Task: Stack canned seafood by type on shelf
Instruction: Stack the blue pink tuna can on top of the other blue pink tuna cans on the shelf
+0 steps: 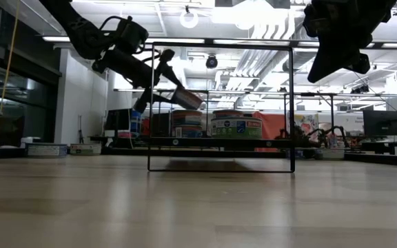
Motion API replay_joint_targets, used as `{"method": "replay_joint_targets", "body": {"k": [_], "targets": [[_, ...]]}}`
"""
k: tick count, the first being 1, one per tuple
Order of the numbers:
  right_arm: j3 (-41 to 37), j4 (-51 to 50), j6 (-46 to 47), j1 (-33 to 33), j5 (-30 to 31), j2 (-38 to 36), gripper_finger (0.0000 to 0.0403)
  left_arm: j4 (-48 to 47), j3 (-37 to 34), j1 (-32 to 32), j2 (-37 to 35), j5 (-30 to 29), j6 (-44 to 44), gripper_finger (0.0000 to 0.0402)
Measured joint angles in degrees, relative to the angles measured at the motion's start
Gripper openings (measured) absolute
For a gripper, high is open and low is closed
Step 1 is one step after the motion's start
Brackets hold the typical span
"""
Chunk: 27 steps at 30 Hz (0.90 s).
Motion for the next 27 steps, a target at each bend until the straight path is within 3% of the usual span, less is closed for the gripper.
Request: {"method": "replay_joint_targets", "body": {"k": [12,17,21,27], "targets": [[0.0,4.33,-0.39,-0.04,1.89,0.0,0.0,0.58,0.0,-0.02,0.0,0.37,0.0,0.0209],[0.0,19.51,-13.65,-1.6,6.33,0.0,0.0,0.51,0.0,-0.02,0.0,0.37,0.18,0.0209],[0.2,34.32,-23.0,-9.01,2.11,1.67,0.0,0.26,0.0,-0.22,0.01,0.47,0.7,0.0209],[2.71,42.89,-26.02,-22.58,-12.94,12.58,0.0,0.27,0.0,-1.31,0.02,0.59,2.19,0.0209]]}}
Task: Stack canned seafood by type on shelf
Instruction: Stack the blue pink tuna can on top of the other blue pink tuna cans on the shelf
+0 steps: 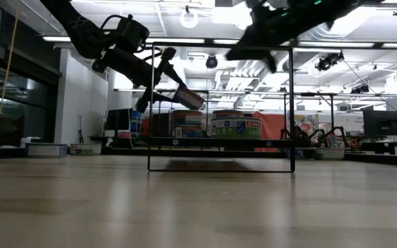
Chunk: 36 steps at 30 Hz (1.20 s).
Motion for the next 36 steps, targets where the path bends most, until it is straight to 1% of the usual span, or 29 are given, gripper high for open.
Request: {"method": "replay_joint_targets", "body": {"k": [3,7,12,17,20,23,30,32,34,36], "targets": [[3.75,4.56,-1.16,-3.68,-5.1,6.03,0.0,0.42,0.0,-0.09,0.0,-0.22,0.43,0.0209],[9.45,3.33,-1.19,-6.15,-8.44,12.08,0.0,-0.36,0.05,-0.07,0.0,-0.27,1.28,0.0209],[13.79,2.52,-1.23,-6.7,-8.73,16.2,0.0,-0.45,0.09,-0.2,0.0,-0.39,0.26,0.0209],[14.78,2.32,-2.07,-7.4,-8.1,17.37,0.0,-0.12,0.07,-0.2,0.0,-0.37,1.72,0.0209],[14.78,2.3,-2.11,-7.94,-6.2,17.39,0.0,-0.71,0.09,-0.2,0.0,-0.77,1.43,0.0215],[14.78,1.96,-2.09,-8.85,-5.74,17.39,0.0,-1.88,0.02,-0.2,0.07,-1.8,1.48,0.0242],[14.74,1.82,-2.6,-10.7,-5.59,17.61,0.0,-1.22,0.02,-0.2,0.07,-2.36,0.98,0.0348],[14.75,1.7,-2.7,-11.22,-5.61,17.61,0.0,-0.93,0.02,-0.2,0.07,-2.34,1.19,0.0372],[14.73,1.46,-2.7,-11.6,-5.61,17.61,0.0,-0.85,0.02,-0.2,0.07,-1.62,1.21,0.0385],[14.73,1.47,-2.7,-11.84,-5.61,17.61,0.0,-0.65,0.02,-0.2,0.07,-0.09,1.0,0.0389]]}}
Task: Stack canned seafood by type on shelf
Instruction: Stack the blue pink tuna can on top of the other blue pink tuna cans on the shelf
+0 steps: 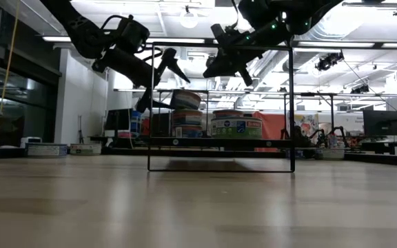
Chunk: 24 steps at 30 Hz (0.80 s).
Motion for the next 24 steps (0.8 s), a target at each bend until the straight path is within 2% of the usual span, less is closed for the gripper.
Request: {"method": "replay_joint_targets", "body": {"k": [5,9,15,19,24], "targets": [[-0.02,-0.94,0.0,-0.52,-0.99,0.0,0.0,3.29,0.0,0.22,-0.01,7.18,3.53,0.039],[-0.07,-1.59,-0.49,-0.5,-1.12,0.0,0.0,3.68,0.0,0.43,-0.02,7.83,4.27,0.039],[-0.07,-1.61,-0.31,-0.5,-1.36,0.0,0.0,-0.96,0.0,2.04,-0.07,10.64,2.1,0.039],[-0.07,-2.45,-0.24,-0.5,-1.36,0.0,0.0,-0.42,0.0,3.09,-0.07,13.57,-0.47,0.039],[-0.09,-3.65,-0.22,-0.5,-1.36,0.0,0.0,0.1,0.0,4.54,-0.07,20.82,-2.74,0.039]]}}
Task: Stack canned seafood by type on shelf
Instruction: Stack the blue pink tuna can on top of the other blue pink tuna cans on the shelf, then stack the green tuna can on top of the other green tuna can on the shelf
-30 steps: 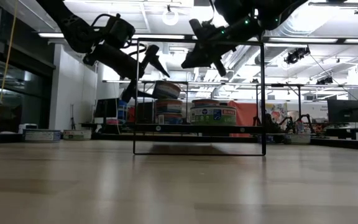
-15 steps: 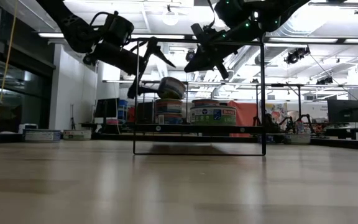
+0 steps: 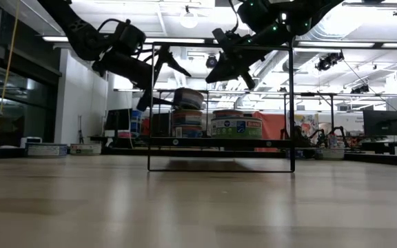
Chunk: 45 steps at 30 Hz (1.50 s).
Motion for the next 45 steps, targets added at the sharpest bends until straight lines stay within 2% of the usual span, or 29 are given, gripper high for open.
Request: {"method": "replay_joint_targets", "body": {"k": [2,8,11,16,25,33,37,45], "targets": [[0.0,-0.16,-0.01,0.0,0.0,0.0,0.0,-0.86,0.0,0.93,0.0,1.92,-0.31,0.039],[0.0,-0.28,0.0,0.0,0.0,0.0,0.0,-1.69,0.0,4.3,0.0,2.02,-1.93,0.039],[0.0,-0.3,0.0,0.0,0.0,0.0,0.0,-1.7,0.0,5.48,0.0,4.65,-2.18,0.039],[0.0,-0.3,0.0,0.0,0.02,0.0,0.0,-1.88,0.0,5.43,0.0,6.96,-2.83,0.039],[0.0,-0.28,0.02,0.0,0.71,0.0,0.0,-2.1,0.0,3.1,0.0,2.98,-2.21,0.039],[0.0,-0.5,0.03,0.0,0.7,0.0,0.0,-1.79,0.0,3.18,0.0,3.89,-4.47,0.039],[0.0,-0.52,0.04,0.0,0.7,-0.02,0.0,-1.77,0.0,3.43,0.0,-0.42,-5.0,0.039],[0.0,-1.65,0.08,0.0,0.1,-0.02,0.0,-1.61,0.0,3.37,-0.07,0.98,-3.89,0.039]]}}
